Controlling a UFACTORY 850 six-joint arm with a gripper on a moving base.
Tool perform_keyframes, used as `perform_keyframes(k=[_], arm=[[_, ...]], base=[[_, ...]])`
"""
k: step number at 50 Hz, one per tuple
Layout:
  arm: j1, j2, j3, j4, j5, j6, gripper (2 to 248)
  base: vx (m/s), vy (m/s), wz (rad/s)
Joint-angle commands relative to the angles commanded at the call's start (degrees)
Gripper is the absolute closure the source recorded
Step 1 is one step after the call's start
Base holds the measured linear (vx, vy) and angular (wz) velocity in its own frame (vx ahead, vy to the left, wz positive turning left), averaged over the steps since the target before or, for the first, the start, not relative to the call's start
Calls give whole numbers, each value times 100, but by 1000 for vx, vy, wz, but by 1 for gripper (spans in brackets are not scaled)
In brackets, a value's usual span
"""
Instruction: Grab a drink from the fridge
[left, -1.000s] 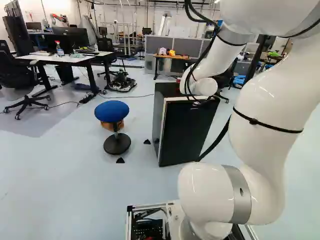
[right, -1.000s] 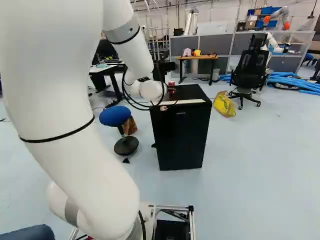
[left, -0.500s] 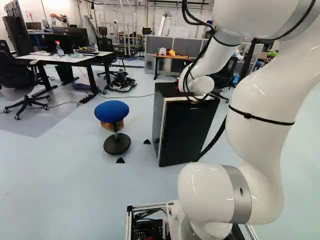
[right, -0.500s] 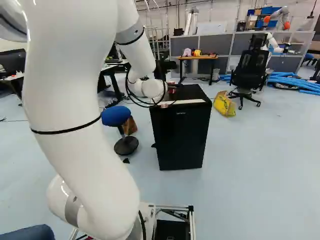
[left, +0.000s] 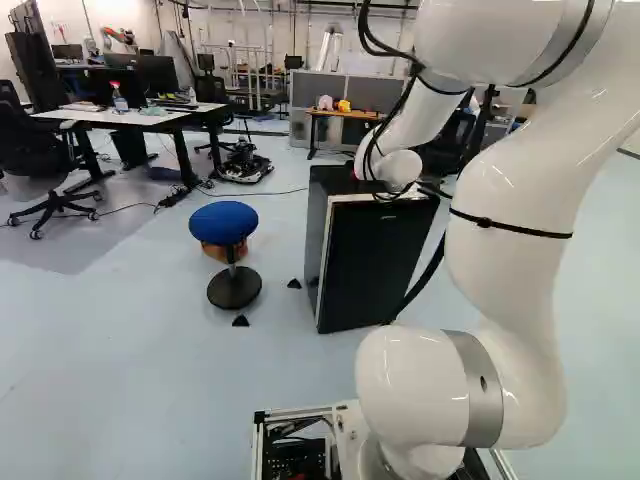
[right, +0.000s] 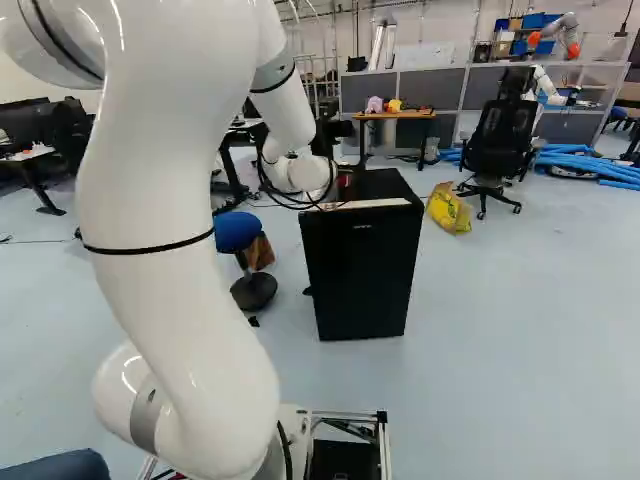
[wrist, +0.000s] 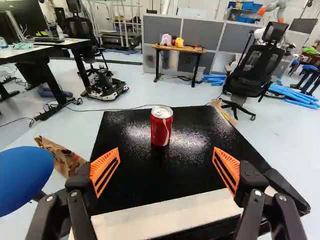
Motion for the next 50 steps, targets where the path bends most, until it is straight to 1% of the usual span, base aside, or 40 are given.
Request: perform_keyframes(k=[19,50], arm=[[39,-337,-402,24,0,0,3],[109,-892,-1086,393,-2,0,3]], base=[[0,0,0],[0,0,0]])
